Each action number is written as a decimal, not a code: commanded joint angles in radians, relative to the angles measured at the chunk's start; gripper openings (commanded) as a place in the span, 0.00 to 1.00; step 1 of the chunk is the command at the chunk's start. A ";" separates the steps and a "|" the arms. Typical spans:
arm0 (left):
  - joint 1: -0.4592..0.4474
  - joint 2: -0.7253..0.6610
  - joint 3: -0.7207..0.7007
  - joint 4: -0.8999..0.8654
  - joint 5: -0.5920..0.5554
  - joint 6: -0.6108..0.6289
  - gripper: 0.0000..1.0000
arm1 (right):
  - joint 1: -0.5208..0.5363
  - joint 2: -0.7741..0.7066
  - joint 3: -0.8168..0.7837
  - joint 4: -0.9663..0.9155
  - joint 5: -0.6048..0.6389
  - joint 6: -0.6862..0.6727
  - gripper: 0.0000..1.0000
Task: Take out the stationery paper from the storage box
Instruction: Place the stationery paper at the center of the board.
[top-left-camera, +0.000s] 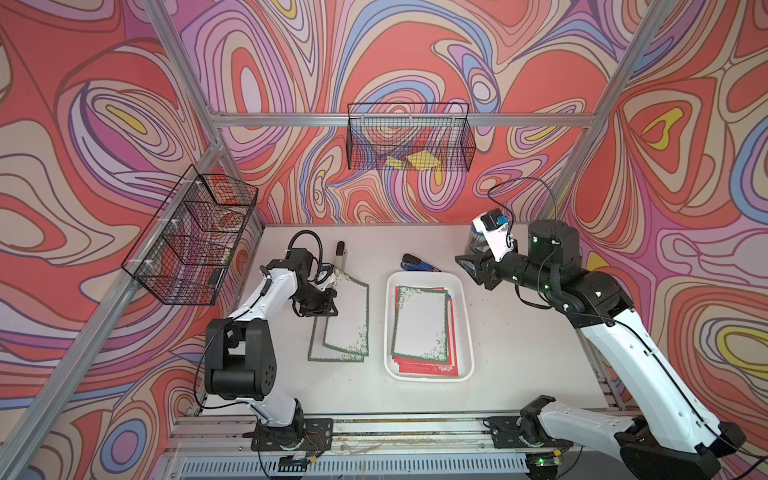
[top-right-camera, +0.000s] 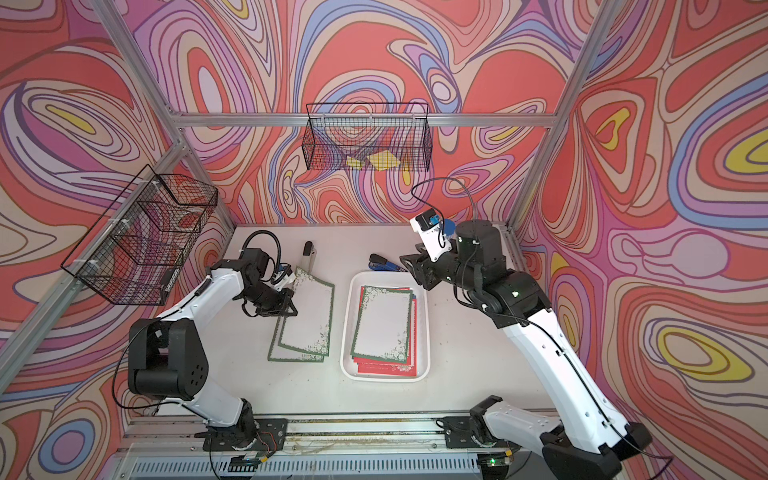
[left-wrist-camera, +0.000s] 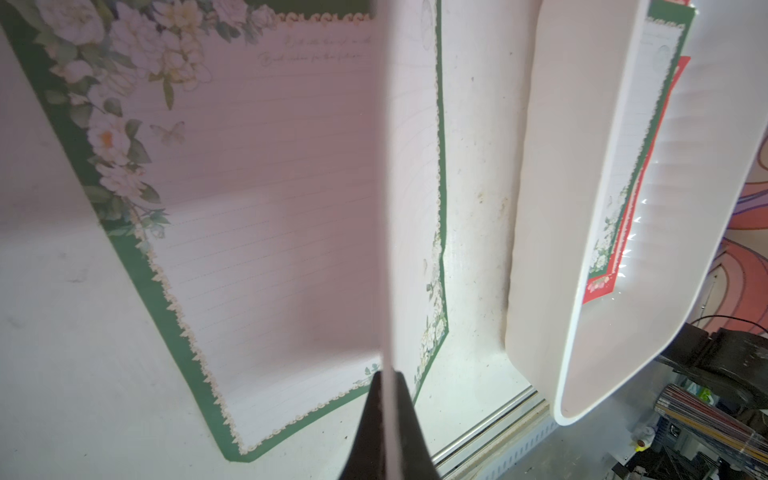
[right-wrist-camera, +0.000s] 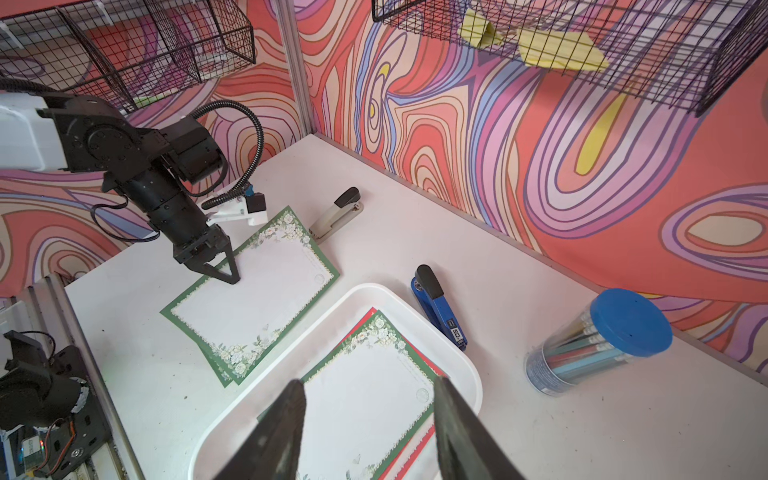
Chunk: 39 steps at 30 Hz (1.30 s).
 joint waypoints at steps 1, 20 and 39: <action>0.008 0.028 -0.010 -0.002 -0.062 0.006 0.00 | 0.002 0.014 0.034 -0.043 -0.029 -0.008 0.53; 0.011 0.124 0.022 0.035 -0.162 0.034 0.10 | 0.020 0.045 0.079 -0.101 -0.017 0.037 0.50; 0.031 0.072 0.017 0.085 -0.490 0.020 0.41 | 0.048 0.071 0.120 -0.197 0.031 0.084 0.49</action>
